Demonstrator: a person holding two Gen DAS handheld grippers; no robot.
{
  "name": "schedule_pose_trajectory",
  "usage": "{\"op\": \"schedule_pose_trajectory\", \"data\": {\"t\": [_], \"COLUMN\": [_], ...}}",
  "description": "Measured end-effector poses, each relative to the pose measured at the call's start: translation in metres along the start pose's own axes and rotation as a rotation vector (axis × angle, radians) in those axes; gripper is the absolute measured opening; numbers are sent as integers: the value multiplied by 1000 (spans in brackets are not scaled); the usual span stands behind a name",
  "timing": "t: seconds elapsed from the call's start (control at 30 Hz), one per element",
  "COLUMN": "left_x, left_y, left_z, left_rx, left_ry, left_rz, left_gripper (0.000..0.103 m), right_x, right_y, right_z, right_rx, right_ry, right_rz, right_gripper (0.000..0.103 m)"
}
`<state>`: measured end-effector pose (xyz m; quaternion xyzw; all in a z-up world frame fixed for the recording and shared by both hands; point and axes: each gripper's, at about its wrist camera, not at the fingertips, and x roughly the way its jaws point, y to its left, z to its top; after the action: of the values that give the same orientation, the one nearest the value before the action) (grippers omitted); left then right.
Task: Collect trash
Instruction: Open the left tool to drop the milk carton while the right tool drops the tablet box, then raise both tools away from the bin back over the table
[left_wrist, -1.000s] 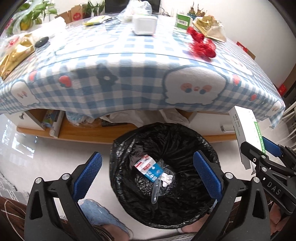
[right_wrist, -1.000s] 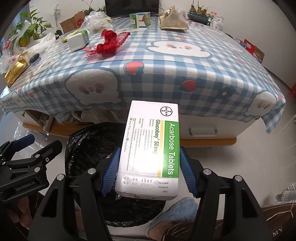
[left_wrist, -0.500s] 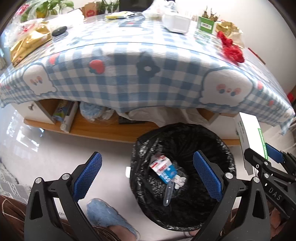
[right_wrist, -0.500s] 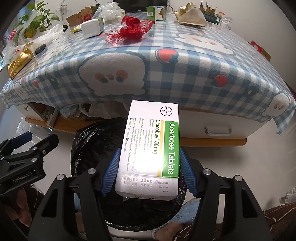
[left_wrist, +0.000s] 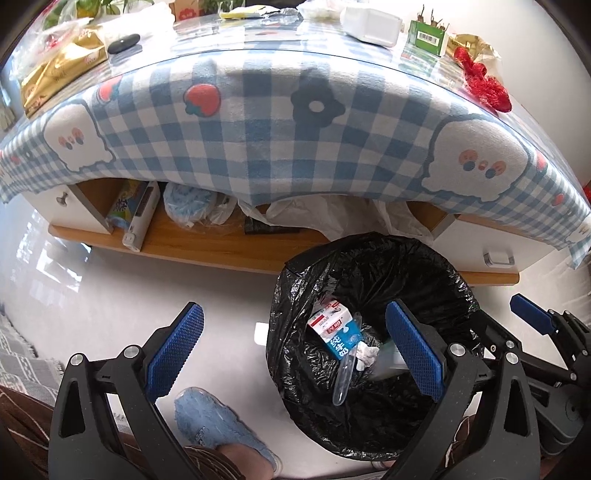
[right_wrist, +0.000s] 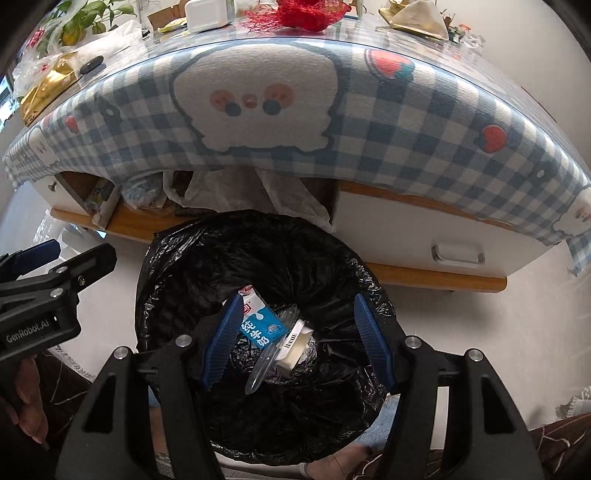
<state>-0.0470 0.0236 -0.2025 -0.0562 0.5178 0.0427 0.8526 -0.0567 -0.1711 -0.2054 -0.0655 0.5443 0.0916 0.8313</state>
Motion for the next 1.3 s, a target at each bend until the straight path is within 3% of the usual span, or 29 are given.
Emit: {"op": "schedule_pose_trajectory", "data": {"t": [0.17, 0.3, 0.6, 1.3], "left_x": [-1, -7, -31, -100], "left_y": [0, -1, -2, -15], "left_z": [0, 3, 15, 64], "left_rx": [-2, -6, -12, 40], "left_ry": [-4, -17, -64, -144], "left_rz": [0, -6, -12, -43], "left_gripper": [97, 97, 97, 97], "right_x": [0, -9, -39, -122], "right_y": [3, -2, -15, -47], "right_z": [0, 2, 13, 50], "right_rx": [-18, -6, 26, 53], "right_ry": [-8, -32, -99, -266], "right_rz": [-12, -19, -22, -69], "right_gripper": [60, 76, 95, 95]}}
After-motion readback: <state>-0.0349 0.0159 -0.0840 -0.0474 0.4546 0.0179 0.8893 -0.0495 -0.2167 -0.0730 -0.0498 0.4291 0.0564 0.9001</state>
